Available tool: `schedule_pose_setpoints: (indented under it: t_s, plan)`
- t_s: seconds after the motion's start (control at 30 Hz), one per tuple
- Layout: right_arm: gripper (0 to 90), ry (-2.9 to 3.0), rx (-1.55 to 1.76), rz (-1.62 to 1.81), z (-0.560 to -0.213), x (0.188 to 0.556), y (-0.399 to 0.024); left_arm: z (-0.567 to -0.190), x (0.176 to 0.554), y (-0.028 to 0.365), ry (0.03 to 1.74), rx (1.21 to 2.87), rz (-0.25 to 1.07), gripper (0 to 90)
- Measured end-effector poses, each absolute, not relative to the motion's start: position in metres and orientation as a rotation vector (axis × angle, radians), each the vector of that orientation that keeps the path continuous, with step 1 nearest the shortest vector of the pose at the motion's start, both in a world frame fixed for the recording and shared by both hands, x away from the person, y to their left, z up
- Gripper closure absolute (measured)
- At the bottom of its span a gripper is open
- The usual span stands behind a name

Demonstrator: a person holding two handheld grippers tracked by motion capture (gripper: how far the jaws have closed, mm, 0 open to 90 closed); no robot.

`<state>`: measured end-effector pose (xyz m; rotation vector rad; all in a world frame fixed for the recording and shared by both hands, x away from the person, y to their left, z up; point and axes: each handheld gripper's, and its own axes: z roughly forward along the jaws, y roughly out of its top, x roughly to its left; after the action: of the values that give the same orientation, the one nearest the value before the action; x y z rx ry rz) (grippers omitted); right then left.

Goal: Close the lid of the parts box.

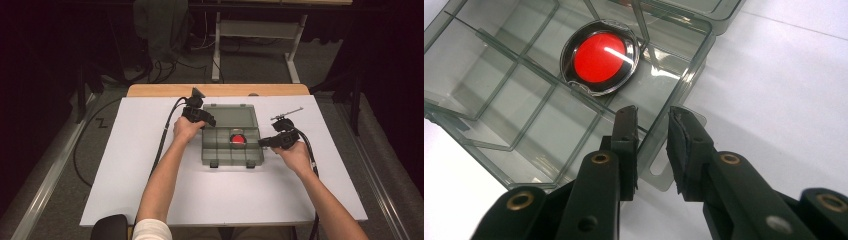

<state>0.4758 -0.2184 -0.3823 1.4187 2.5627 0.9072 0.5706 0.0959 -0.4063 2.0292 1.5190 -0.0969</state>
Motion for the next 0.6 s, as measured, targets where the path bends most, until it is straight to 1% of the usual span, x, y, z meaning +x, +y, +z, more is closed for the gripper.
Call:
schedule_pose_setpoints:
  t_s: [0.43,0.6]
  plan:
    - [76.7,2.563,1.420,0.905,-0.3823,0.4759,-0.2184,-0.4060,0.5700,0.1001,1.504,2.003,-0.108,42.1]
    - [76.6,2.566,1.414,0.900,-0.3820,0.4765,-0.2180,-0.4073,0.5708,0.1003,1.507,2.005,-0.121,41.9]
